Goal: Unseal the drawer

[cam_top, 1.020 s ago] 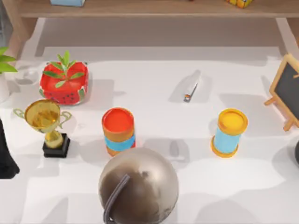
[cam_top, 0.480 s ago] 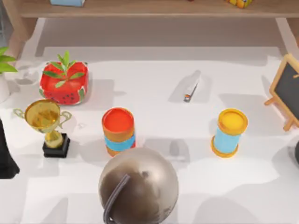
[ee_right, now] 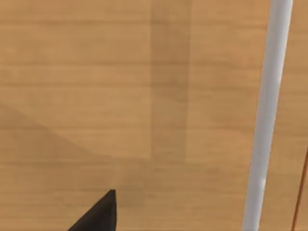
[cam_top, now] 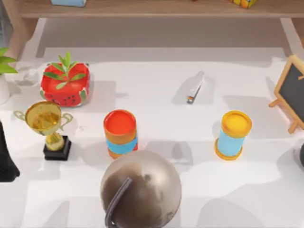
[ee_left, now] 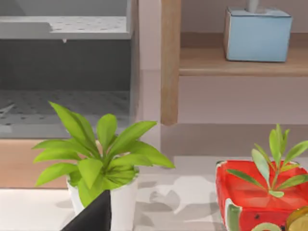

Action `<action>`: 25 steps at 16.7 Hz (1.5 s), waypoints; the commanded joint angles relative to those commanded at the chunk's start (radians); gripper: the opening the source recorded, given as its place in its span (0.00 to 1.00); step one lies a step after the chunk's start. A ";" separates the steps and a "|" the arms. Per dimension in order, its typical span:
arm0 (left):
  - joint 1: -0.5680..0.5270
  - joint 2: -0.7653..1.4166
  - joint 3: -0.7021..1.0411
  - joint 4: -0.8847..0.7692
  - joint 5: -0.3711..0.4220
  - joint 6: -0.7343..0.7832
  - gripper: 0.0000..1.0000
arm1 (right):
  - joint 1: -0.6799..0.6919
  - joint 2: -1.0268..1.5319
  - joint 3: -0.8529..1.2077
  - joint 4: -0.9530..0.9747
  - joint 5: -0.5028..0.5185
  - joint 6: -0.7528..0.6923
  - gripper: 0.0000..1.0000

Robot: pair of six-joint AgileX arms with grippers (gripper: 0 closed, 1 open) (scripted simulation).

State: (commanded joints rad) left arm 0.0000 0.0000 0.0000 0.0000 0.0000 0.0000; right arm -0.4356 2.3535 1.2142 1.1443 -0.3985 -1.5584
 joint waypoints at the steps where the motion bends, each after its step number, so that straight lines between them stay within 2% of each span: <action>1: 0.000 0.000 0.000 0.000 0.000 0.000 1.00 | 0.000 0.000 0.000 0.000 0.000 0.000 0.77; 11: 0.000 0.000 0.000 0.000 0.000 0.000 1.00 | 0.000 0.000 0.000 0.000 0.000 0.000 0.02; 21: 0.000 0.000 0.000 0.000 0.000 0.000 1.00 | -0.004 -0.001 -0.004 0.000 -0.001 0.002 0.00; 25: 0.000 0.000 0.000 0.000 0.000 0.000 1.00 | -0.031 -0.056 -0.119 0.062 -0.027 0.007 0.00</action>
State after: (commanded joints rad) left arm 0.0000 0.0000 0.0000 0.0000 0.0000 0.0000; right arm -0.4665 2.2975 1.0957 1.2066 -0.4250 -1.5518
